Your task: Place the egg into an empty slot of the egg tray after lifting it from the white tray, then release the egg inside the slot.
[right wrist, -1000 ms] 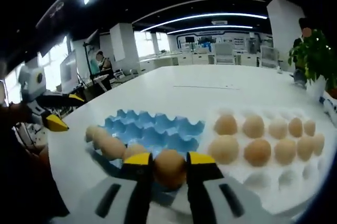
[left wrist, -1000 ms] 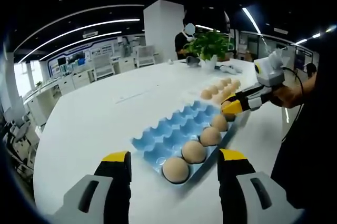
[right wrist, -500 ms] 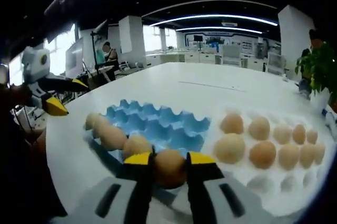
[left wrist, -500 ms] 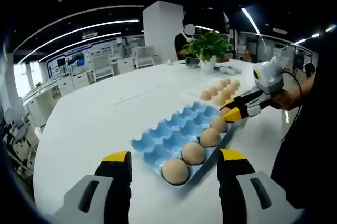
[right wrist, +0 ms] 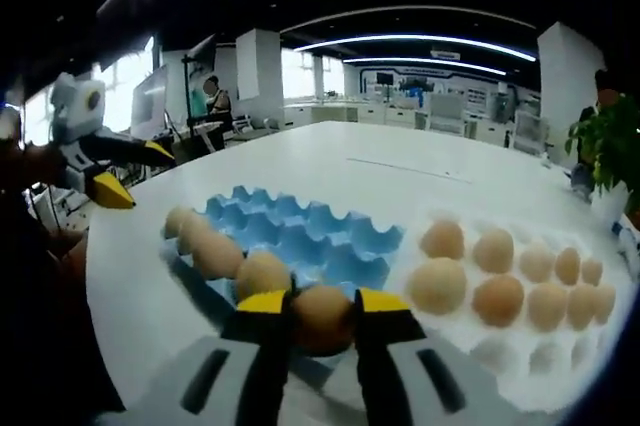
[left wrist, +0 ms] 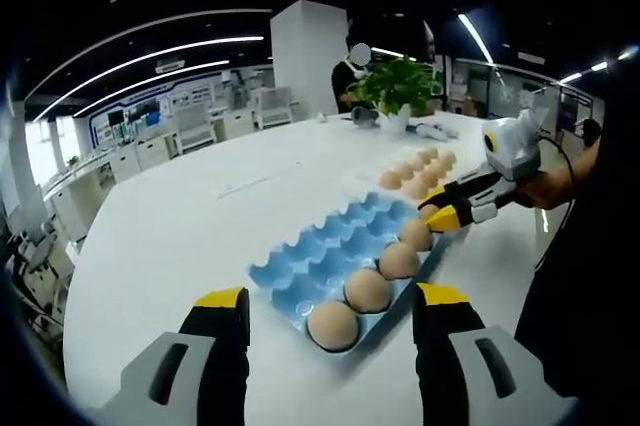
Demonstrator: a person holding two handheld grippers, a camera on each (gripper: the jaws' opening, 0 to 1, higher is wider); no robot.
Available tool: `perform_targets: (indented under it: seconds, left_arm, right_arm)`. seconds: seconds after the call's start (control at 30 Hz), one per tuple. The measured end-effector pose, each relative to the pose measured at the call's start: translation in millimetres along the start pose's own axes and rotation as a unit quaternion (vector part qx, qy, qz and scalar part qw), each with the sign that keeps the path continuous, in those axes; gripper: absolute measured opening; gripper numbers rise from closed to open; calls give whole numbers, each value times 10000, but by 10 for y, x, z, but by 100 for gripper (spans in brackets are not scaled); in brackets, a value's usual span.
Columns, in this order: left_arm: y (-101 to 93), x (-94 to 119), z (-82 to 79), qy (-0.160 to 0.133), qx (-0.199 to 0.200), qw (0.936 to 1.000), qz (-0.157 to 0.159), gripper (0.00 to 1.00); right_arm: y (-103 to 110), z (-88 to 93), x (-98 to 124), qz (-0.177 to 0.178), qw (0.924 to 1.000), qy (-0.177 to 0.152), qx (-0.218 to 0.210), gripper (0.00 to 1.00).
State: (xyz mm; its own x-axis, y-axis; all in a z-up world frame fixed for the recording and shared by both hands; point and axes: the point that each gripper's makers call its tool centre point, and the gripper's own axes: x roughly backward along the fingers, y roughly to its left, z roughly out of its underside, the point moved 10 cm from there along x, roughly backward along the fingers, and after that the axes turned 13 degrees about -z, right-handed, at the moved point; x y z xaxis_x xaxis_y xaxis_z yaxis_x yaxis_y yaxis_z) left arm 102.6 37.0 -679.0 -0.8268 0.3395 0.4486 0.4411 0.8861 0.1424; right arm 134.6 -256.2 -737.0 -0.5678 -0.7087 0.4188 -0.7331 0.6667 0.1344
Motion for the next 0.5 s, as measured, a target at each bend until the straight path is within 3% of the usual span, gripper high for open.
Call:
perform_targets:
  seconds: [0.1, 0.2, 0.3, 0.5]
  left_arm:
    - [8, 4, -1, -5, 0, 10000, 0, 65]
    - [21, 10, 0, -8, 19, 10000, -30, 65]
    - [19, 10, 11, 19, 2, 10000, -25, 65]
    - [7, 5, 10, 20, -5, 10000, -1, 64]
  right_arm:
    - [-5, -30, 62, 35, 9998, -108, -155, 23]
    - [-64, -148, 182, 320, 9982, -479, -153, 23]
    - [-187, -189, 256, 704, 9957, -570, -204, 23]
    - [-410, -137, 323, 1154, 9889, -723, -599, 23]
